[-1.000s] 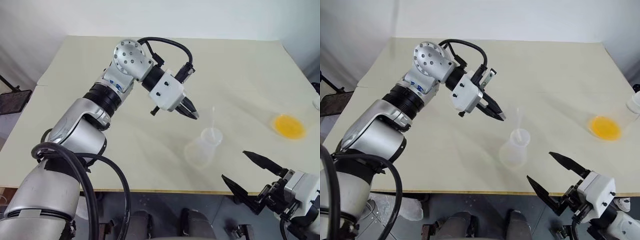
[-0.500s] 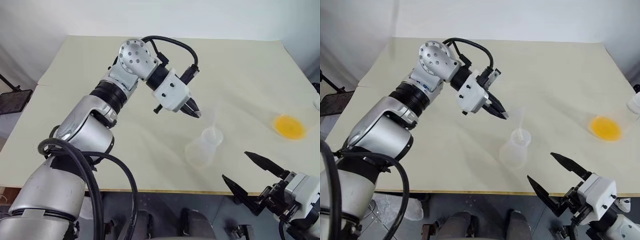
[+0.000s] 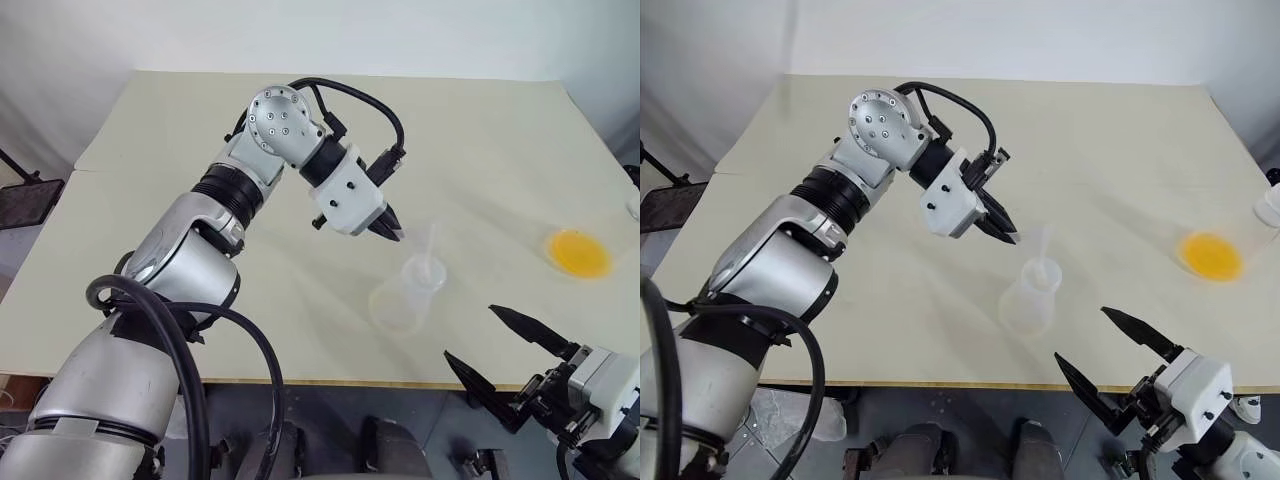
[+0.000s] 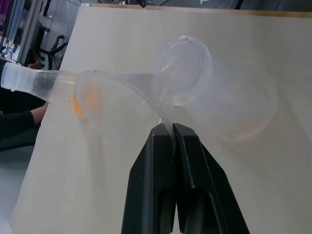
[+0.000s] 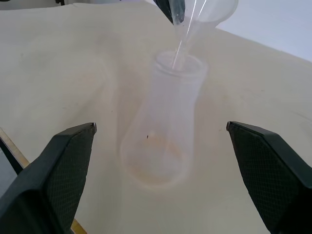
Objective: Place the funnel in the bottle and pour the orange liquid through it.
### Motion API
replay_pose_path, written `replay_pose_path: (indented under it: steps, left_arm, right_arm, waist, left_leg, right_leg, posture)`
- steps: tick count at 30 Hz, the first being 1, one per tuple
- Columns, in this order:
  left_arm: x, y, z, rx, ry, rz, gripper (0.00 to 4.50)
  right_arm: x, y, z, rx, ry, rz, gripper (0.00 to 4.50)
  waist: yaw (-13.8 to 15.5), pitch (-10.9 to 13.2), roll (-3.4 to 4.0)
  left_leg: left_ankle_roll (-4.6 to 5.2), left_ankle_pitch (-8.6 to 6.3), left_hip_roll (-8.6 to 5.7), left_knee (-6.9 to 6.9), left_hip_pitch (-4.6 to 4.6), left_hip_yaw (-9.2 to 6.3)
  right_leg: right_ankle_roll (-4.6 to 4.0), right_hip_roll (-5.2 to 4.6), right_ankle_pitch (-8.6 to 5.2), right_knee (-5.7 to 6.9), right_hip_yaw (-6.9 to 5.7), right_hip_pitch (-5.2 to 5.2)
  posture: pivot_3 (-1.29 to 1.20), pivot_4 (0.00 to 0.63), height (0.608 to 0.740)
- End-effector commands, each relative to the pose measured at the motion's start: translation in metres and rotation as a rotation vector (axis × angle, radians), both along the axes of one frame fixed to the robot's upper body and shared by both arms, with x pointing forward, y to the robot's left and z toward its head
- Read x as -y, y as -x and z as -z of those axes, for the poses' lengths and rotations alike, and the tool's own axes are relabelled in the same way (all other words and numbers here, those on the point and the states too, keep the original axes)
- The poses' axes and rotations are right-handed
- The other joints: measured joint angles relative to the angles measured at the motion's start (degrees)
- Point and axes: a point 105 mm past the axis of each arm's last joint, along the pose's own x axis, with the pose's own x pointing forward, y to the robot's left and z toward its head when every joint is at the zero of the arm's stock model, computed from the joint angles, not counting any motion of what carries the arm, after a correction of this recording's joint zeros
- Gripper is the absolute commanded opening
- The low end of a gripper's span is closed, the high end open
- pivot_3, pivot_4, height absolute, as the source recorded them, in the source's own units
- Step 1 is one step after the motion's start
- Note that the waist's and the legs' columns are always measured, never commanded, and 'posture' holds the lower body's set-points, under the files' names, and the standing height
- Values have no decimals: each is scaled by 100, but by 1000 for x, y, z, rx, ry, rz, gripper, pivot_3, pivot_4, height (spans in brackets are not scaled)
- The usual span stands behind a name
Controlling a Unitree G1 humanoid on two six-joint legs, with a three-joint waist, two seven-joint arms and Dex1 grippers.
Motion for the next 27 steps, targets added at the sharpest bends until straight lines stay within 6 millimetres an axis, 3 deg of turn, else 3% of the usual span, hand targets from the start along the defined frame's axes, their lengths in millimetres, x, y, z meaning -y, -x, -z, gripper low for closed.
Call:
replay_pose_path:
  steps: [1,11,22,27]
  left_arm:
    - [-5,4,-6,84,-104,54,27]
    - [4,14,-6,239,-127,182,27]
    - [8,26,-2,280,-157,282,27]
    - [11,31,-2,284,-149,319,1281]
  right_arm:
    - [-3,3,-7,39,-3,-6,4500]
    - [-2,-1,-6,37,-2,-16,4500]
    - [0,-5,-5,39,3,-26,4500]
    - [0,-6,-4,41,3,-26,4500]
  waist:
    - [2,0,0]
    - [12,0,-1]
    - [8,0,0]
    - [8,0,0]
  left_leg:
    - [0,0,0,0,0,0]
    - [1,-1,1,1,-1,0]
    - [2,-1,4,0,-2,2]
    - [3,-1,4,0,-2,1]
  right_leg:
    - [0,0,0,0,0,0]
    - [0,-1,0,-1,0,0]
    - [0,-1,0,-9,0,1]
    - [0,-1,0,-15,0,3]
  posture:
    - [0,150,740]
    - [0,150,740]
    - [0,150,740]
    - [0,150,740]
